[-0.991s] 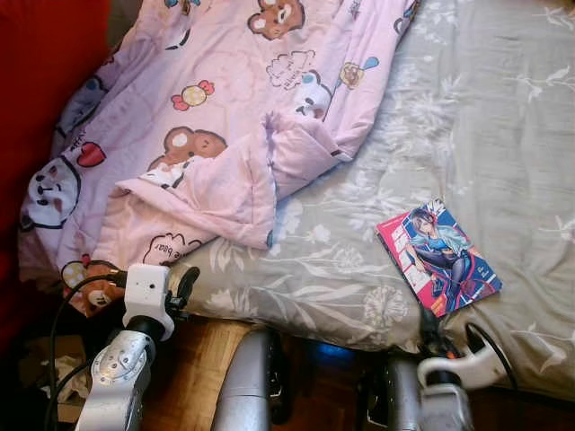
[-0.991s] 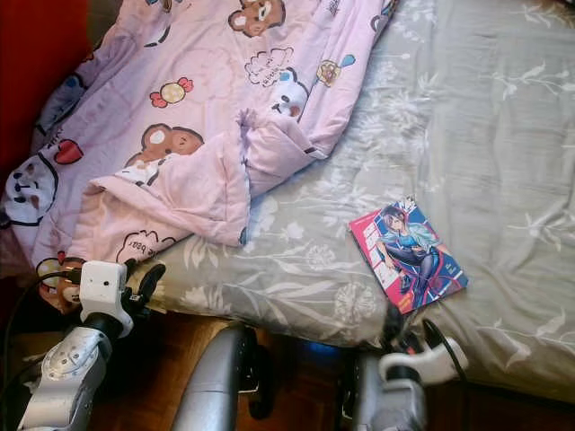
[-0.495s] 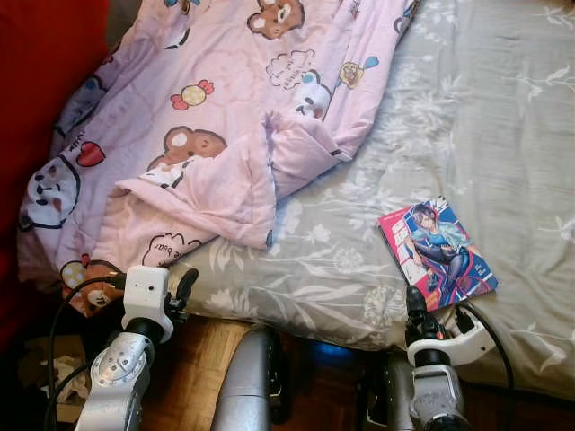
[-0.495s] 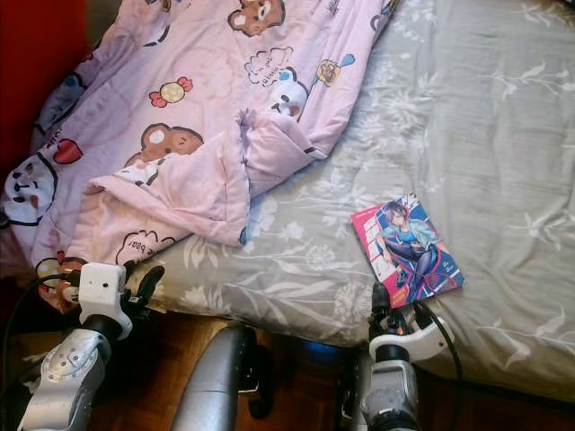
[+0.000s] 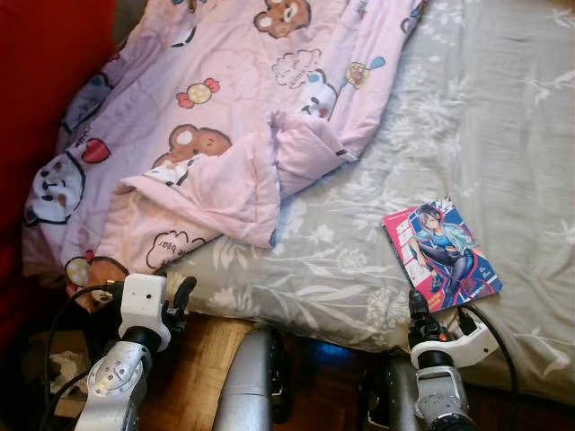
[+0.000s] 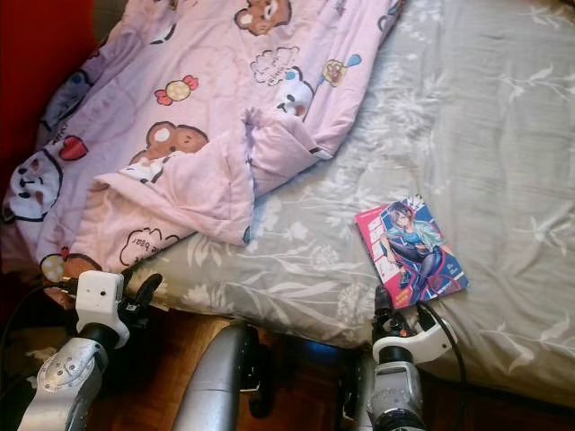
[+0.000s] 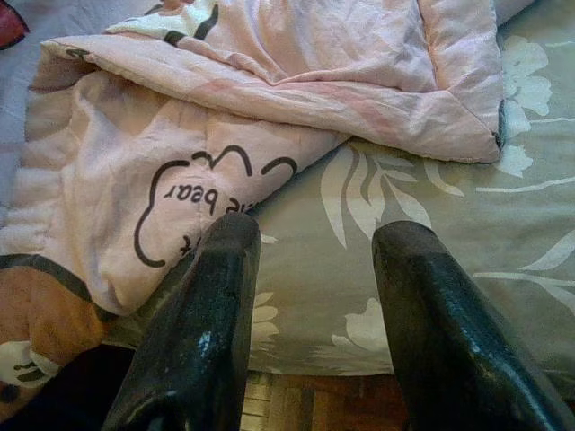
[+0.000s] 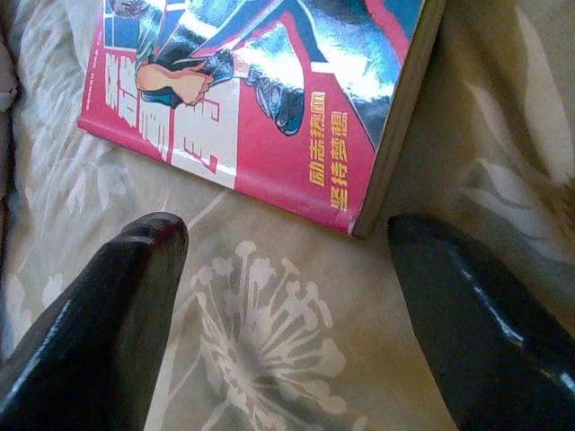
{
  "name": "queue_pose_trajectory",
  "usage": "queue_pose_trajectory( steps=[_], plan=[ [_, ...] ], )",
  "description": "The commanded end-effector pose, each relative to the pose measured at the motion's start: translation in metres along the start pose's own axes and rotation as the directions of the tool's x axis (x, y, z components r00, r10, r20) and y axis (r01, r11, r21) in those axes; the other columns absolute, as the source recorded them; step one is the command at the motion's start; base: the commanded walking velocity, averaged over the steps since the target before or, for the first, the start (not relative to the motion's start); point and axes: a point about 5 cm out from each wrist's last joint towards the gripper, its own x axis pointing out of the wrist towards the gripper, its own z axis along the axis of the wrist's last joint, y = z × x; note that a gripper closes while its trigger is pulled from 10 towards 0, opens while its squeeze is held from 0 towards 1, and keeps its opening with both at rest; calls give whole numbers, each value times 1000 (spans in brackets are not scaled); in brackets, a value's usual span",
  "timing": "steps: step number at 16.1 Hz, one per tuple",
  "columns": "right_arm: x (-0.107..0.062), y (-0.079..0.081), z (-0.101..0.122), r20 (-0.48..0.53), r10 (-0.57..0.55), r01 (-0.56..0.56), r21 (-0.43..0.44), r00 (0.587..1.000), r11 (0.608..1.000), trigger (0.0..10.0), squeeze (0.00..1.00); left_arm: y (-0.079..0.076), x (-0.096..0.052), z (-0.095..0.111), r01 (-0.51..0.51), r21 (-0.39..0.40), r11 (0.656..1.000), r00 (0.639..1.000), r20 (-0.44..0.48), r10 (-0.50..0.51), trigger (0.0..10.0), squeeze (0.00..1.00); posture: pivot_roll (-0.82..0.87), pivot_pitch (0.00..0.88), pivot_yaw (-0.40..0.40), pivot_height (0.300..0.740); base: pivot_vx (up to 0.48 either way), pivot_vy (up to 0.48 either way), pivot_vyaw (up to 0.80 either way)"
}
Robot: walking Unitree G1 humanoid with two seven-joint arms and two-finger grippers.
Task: Clean up the room
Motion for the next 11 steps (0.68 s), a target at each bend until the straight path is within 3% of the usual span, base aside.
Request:
queue_pose_trajectory(
  steps=[1, 5, 11],
  plan=[
    [-7, -10, -7, -22, -60, 61, 39, 998, 997, 10000, 0, 7, -10, -8, -13, 12, 1000, 999, -47, 14, 10000, 0, 289, 414, 154, 645, 0, 0, 0],
    [1, -3, 0, 2, -60, 60, 56, 998, 997, 10000, 0, 9, -14, -8, -11, 23, 1000, 999, -53, 12, 10000, 0, 306, 431, 163, 645, 0, 0, 0],
    [-3, -12, 0, -6, -119, 119, 91, 993, 989, 10000, 0, 10, -24, -7, -5, 37, 999, 998, -64, 7, 10000, 0, 329, 462, 176, 645, 0, 0, 0]
  ],
)
